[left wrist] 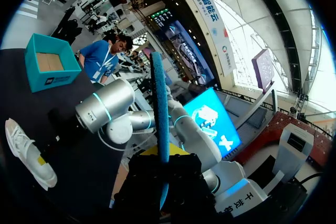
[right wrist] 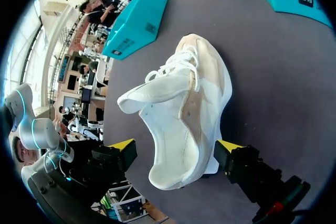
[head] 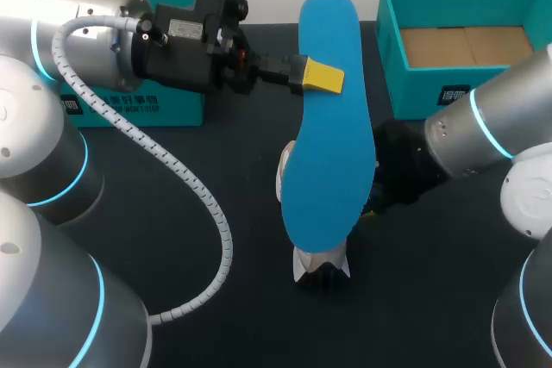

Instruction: Take the shoe out of the shoebox, open the shoe tongue, remove and reinsert the insole, then place the shoe into the shoebox

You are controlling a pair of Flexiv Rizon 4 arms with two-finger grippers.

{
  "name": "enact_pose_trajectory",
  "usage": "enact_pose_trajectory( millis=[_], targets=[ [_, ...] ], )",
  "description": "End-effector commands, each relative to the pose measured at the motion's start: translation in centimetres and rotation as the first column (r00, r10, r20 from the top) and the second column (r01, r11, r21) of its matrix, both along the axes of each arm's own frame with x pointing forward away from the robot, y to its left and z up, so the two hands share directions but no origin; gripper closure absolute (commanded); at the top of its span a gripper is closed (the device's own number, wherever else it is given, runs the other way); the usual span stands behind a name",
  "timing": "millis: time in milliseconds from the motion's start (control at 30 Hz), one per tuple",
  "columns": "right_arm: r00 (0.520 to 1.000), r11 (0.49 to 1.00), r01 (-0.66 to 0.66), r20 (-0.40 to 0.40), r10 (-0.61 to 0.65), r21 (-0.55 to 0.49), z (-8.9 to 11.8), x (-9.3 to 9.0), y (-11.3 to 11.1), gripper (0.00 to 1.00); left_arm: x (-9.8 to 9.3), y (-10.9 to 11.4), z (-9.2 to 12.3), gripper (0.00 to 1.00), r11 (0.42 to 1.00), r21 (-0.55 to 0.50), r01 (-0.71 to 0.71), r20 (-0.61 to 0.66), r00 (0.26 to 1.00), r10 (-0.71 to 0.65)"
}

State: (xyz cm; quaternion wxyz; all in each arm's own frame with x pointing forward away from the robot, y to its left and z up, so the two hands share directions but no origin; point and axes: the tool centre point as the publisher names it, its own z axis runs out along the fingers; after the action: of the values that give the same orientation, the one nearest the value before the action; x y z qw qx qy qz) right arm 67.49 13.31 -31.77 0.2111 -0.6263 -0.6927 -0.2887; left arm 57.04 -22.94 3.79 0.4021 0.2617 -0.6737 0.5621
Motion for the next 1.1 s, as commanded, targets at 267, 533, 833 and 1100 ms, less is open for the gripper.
enact_pose_trajectory(
  millis=[267, 533, 833, 1100],
  targets=[
    [0.998, 0.974, 0.014, -0.056, -0.001, 0.228, 4.9, -0.3, -0.9, 0.0, 0.1, -0.2, 0.0, 1.0, 1.0, 0.001, 0.001, 0.0, 1.0, -0.001],
    [0.998, 0.904, 0.021, -0.055, 0.003, 0.427, 8.4, -0.5, -1.3, 0.0, 0.1, -0.2, 0.0, 1.0, 1.0, 0.001, 0.001, 0.0, 1.0, -0.001],
    [0.997, 0.88, -0.001, -0.068, 0.038, 0.475, 10.6, 0.3, -1.2, 0.0, 0.1, -0.2, 0.0, 1.0, 1.0, 0.001, 0.001, 0.0, 1.0, -0.001],
    [0.995, 0.833, 0.048, -0.095, 0.006, 0.551, 12.1, 1.1, -1.0, 0.0, 0.1, -0.2, 0.0, 1.0, 1.0, 0.001, 0.001, 0.0, 1.0, -0.001]
  ],
)
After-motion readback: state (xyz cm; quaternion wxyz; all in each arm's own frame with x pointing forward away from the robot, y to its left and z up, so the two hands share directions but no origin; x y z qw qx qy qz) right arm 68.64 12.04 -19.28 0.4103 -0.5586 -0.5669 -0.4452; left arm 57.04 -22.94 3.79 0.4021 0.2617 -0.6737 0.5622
